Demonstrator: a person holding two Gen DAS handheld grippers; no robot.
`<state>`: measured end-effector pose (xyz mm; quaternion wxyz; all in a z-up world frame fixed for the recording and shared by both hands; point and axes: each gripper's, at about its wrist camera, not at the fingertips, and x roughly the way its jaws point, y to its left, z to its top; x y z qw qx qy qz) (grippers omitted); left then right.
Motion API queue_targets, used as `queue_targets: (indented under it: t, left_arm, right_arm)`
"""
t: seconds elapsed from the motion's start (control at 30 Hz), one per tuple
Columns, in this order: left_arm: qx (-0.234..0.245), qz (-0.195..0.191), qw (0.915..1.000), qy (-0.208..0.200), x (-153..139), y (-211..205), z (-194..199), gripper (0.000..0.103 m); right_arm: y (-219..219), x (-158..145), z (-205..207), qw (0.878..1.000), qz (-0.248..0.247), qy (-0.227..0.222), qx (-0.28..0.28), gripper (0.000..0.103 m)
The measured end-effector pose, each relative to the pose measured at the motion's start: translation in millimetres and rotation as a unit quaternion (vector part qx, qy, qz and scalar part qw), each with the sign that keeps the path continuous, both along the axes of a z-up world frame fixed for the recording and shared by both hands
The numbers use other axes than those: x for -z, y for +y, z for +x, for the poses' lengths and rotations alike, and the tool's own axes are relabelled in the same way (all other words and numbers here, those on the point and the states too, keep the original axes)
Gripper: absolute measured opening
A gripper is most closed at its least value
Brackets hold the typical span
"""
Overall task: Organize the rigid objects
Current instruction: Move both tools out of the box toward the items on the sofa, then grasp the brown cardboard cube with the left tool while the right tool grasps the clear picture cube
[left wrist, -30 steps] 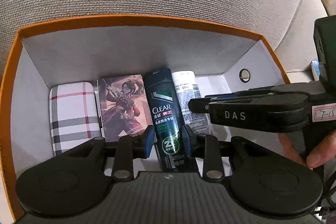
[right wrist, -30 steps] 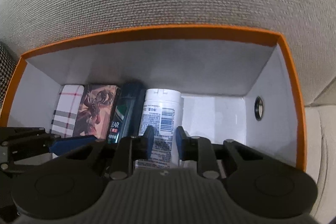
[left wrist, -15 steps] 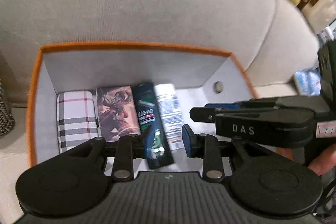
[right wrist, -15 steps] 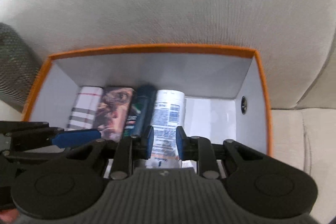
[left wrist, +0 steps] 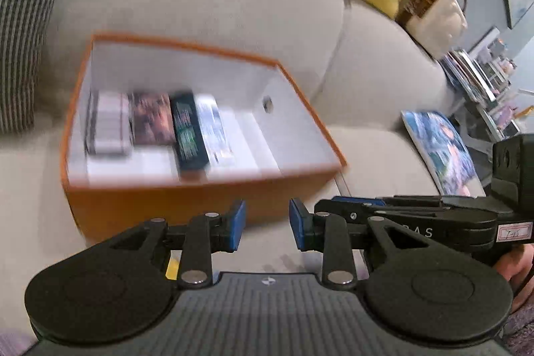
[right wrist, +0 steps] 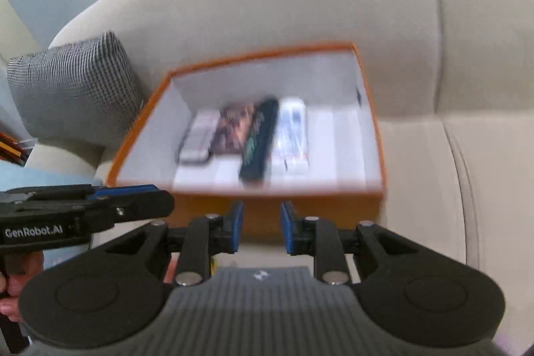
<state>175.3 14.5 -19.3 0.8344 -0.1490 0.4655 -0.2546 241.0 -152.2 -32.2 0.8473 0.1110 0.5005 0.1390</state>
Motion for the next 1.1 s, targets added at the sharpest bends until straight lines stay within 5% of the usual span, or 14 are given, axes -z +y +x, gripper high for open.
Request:
queue_targets:
  t: [0.17, 0.3, 0.67, 0.8, 0.97, 1.1]
  left_arm:
    - [0.024, 0.004, 0.9989, 0.040, 41, -26, -35, 0.036]
    - [0.037, 0.012, 0.9968, 0.070, 71, -48, -47, 0.054]
    - [0.017, 0.021, 0.9905, 0.135, 121, -66, -46, 0.078]
    - [0.017, -0.001, 0.9857, 0.168, 136, -69, -47, 0.084]
    - [0.037, 0.022, 0.9877, 0.150, 141, -85, -51, 0.095]
    - [0.037, 0.021, 0.9871, 0.154, 143, -90, -51, 0.094]
  right_arm:
    - [-21, 43, -54, 0.998, -0.011, 0.050, 0.039, 0.027]
    - [-37, 74, -83, 0.994, 0.009, 0.090, 0.065, 0.031]
    - [-45, 92, -99, 0.994, 0.024, 0.080, 0.065, 0.028]
    - [-45, 92, -101, 0.995, 0.013, 0.083, 0.060, 0.020]
    - [-54, 94, -102, 0.993, 0.017, 0.090, 0.076, 0.000]
    - [-61, 96, -102, 0.991, 0.032, 0.094, 0.086, 0.000]
